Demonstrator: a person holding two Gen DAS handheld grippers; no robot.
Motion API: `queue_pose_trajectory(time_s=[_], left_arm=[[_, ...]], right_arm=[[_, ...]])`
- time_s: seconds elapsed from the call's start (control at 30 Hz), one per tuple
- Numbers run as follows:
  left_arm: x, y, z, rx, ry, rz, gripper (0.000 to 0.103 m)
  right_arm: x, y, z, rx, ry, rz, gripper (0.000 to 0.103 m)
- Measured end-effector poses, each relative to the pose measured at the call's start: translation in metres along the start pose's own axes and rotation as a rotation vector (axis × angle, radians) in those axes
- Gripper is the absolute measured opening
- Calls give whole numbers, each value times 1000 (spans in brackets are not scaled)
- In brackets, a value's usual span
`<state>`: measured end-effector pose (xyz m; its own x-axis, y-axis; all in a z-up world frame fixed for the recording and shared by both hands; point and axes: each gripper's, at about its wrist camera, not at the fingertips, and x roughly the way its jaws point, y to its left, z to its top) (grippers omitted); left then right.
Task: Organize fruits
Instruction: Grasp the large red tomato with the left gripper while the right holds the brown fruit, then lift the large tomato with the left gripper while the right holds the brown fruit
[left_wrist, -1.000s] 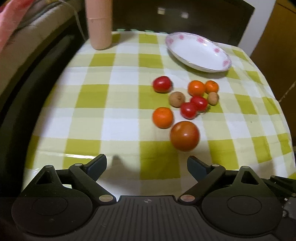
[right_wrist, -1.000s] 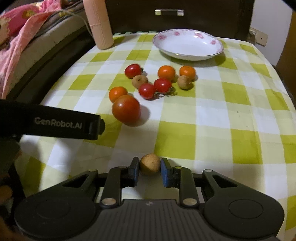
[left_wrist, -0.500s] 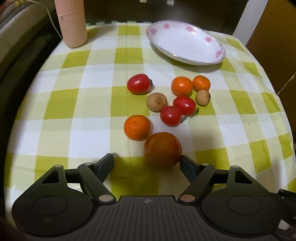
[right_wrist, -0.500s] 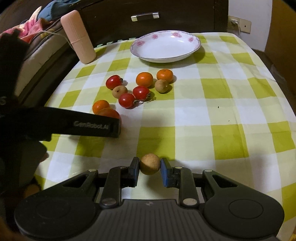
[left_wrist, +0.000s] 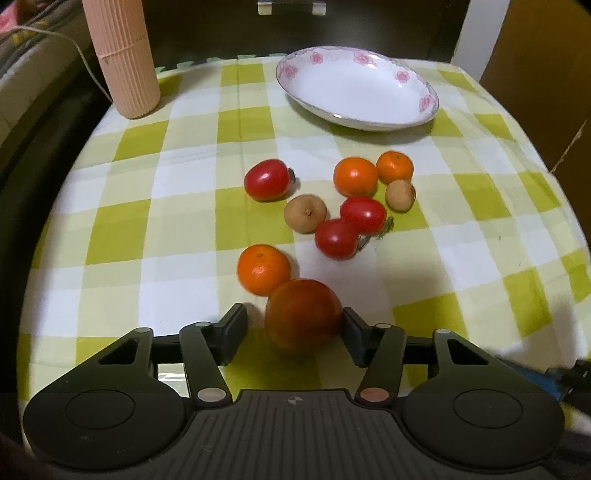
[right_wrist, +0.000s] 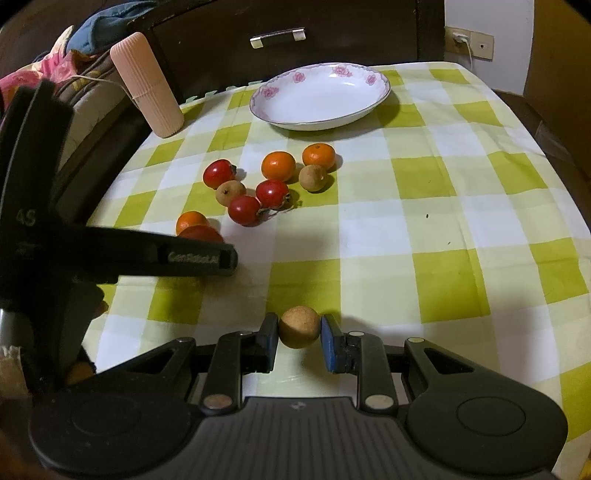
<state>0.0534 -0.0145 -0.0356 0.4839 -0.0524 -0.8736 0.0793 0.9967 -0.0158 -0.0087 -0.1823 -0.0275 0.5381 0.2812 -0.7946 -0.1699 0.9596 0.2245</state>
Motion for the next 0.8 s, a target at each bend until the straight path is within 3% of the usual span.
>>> queue_pose_trajectory(time_s=[0.37,0.47,0.57,0.7,0.8], left_arm=[[-5,0,-11,47,-10,12,61],[-5,1,-17,57,-12,41,74],[-6,7,-20,34,-13,33,76],[-10,8,-24,28,-12,40,68],[-15,6,-28,28,2,30,55]], right_arm=[[-3,3,0,-18,-8,0,24],[-2,4,1,-20,-3,-2,24],[0,4,2,-24,2,-7,24],[-1,5,1,-30,4,-8,24],[-4,4,0,-27,-2,-11,24]])
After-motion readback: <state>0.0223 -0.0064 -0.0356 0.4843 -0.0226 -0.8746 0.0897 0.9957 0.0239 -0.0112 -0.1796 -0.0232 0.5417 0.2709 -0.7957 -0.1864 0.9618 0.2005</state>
